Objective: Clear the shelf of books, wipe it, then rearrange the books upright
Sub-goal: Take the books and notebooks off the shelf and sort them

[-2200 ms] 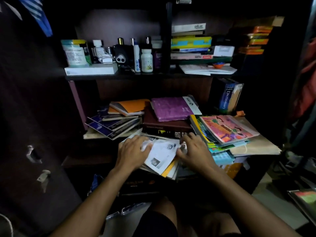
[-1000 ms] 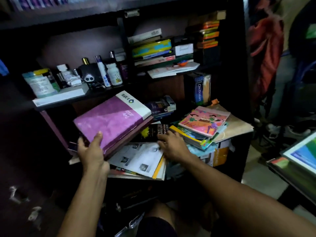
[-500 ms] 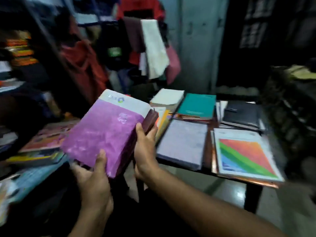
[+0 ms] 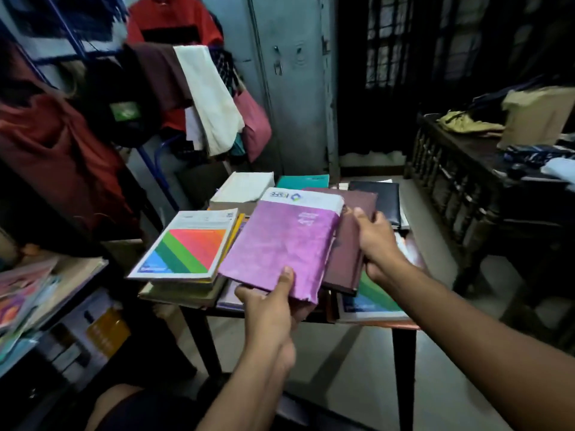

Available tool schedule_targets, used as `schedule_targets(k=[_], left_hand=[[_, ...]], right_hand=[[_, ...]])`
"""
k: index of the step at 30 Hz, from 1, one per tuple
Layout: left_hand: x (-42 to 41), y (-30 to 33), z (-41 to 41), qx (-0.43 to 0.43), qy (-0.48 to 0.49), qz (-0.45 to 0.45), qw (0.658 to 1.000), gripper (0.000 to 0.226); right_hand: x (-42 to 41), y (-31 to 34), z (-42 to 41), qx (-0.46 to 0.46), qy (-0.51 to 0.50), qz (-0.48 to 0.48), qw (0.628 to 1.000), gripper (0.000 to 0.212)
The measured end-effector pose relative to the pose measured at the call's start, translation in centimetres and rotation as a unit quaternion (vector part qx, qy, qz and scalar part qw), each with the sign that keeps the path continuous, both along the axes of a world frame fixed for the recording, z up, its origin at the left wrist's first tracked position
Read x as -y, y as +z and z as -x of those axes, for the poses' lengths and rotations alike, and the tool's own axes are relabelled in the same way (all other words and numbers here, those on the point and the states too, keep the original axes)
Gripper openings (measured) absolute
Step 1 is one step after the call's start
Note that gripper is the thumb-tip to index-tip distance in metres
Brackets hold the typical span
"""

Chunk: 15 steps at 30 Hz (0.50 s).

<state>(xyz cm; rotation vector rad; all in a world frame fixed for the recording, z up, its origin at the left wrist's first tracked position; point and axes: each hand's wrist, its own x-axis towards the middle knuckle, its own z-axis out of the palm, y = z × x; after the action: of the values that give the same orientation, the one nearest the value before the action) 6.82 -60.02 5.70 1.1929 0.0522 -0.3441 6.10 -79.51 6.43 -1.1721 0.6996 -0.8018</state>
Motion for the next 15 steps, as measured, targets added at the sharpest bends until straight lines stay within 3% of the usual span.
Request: schedule_targets(k=[3,8,12,15], left_hand=[[0.8,-0.4,0.0,-0.005,-0.004,-0.013,1.000,0.043],[1.0,-0.5,-3.3,0.015,0.055,-0.021,0.998,0.042],[1.0,-2.5,-4.7,-0.024,-0.010,-0.065,0.998,0.032],[-0.1,-3.7,-5.0,-0.067,-0.104,-0.123,0.985,0.032]], right_hand=[[4.1,-1.1,3.2,-0.029,-0.030,0.007,0.999,0.017],[8.0,-3.1,6.4,-0.167,0.063,0.083,0.981,0.008],[8.5,-6.3,6.2,-0.308,0.046,0.209,0.927,0.022],[8.9,-5.4,5.6,-0.375,-0.016,0.362,0.853,0.038]])
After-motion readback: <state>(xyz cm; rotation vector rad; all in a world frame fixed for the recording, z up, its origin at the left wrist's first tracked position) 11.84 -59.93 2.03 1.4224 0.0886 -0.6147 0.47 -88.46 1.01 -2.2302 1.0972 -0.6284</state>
